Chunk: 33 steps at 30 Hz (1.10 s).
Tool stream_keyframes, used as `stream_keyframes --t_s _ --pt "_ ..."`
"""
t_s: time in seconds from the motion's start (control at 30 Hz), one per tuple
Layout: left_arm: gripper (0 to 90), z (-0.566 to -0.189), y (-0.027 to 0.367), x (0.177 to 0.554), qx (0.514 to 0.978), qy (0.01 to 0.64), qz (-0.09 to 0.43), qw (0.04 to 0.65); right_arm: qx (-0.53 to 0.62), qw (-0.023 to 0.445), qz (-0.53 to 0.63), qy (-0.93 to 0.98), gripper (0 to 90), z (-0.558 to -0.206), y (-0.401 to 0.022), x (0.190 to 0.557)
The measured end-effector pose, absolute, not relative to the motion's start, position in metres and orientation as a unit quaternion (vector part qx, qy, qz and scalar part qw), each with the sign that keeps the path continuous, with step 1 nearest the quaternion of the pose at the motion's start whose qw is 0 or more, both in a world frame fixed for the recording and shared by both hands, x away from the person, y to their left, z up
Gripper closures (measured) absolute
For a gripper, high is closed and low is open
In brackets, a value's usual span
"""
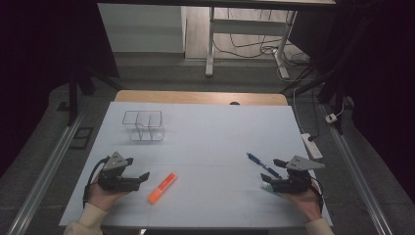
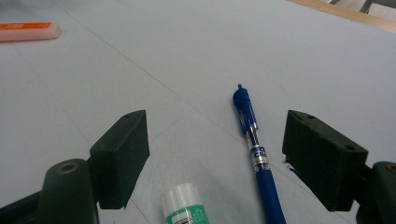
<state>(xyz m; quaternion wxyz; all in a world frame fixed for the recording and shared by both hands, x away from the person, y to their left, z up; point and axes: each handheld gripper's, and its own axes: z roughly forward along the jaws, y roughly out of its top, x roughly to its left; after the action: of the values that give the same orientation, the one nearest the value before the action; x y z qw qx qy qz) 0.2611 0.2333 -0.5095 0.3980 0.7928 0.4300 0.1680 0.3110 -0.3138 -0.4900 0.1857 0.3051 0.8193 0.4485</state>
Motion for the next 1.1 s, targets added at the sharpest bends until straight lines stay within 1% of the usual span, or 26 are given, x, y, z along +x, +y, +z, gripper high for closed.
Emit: stream_keyframes --t_s 0.73,1.1 --pt "17.0 -0.506 0.234 0.267 0.793 0.432 0.165 0.398 0.303 0.192 0.444 0.821 22.7 -0.491 -0.314 0.311" --pt "18.2 -0.503 0.232 0.277 0.793 0.436 0.165 0.392 0.309 0.192 0.445 0.818 23.0 -0.491 -0.317 0.313"
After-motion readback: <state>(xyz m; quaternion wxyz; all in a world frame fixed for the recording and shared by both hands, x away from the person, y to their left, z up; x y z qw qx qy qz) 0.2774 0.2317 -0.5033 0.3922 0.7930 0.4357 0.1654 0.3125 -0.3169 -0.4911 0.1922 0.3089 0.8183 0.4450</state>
